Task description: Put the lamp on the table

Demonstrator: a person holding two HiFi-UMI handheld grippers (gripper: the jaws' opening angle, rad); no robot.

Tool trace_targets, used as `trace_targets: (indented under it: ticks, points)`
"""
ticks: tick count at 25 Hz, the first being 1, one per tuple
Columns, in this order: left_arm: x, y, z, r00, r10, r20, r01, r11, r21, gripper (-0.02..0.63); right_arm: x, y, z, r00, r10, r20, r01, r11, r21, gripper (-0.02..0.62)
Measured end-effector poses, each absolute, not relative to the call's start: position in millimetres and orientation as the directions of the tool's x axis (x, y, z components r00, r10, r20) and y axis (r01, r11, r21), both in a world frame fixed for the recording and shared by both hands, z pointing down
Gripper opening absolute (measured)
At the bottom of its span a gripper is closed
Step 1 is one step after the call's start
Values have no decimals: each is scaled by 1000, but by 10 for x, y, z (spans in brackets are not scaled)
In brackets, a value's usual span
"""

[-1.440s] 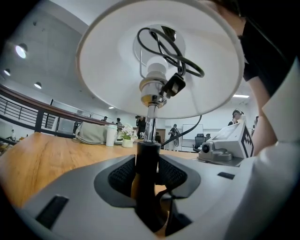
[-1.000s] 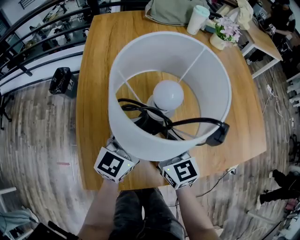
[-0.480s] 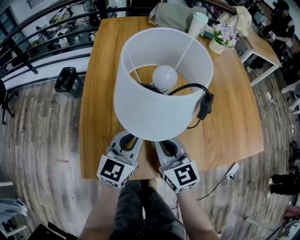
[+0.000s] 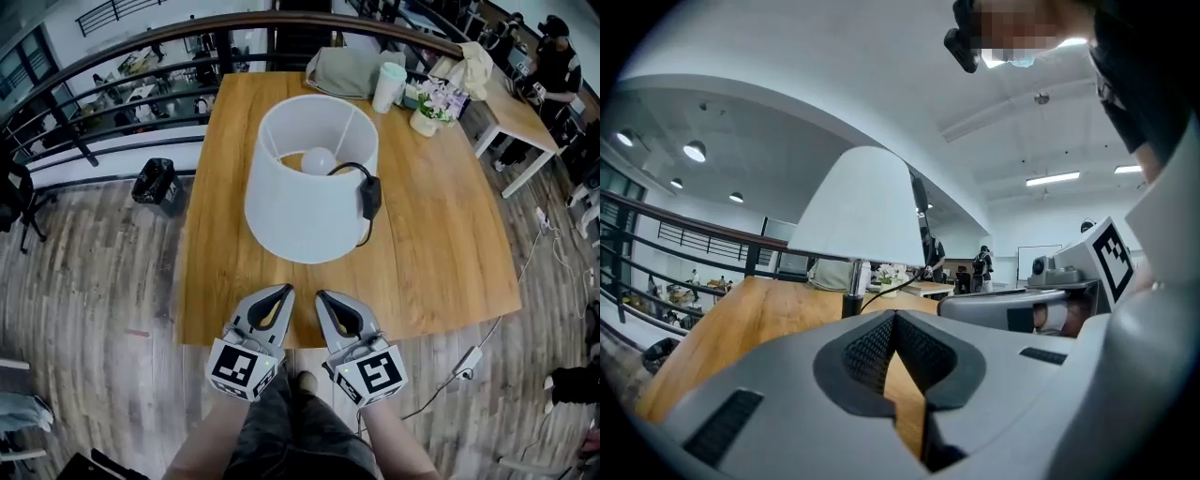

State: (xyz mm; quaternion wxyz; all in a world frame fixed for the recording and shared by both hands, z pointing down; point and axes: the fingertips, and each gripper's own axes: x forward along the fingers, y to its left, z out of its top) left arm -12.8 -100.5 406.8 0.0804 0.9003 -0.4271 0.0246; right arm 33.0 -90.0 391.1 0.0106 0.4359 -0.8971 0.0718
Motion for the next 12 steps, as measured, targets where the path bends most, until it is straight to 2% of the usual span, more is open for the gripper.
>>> trace_targets:
  ticks: [12]
  points:
    - [-197,-547,3343,563,-822,79,-825,-555,108,-3,354,-411,3017,-610,-792,20,-791,608,-63,7]
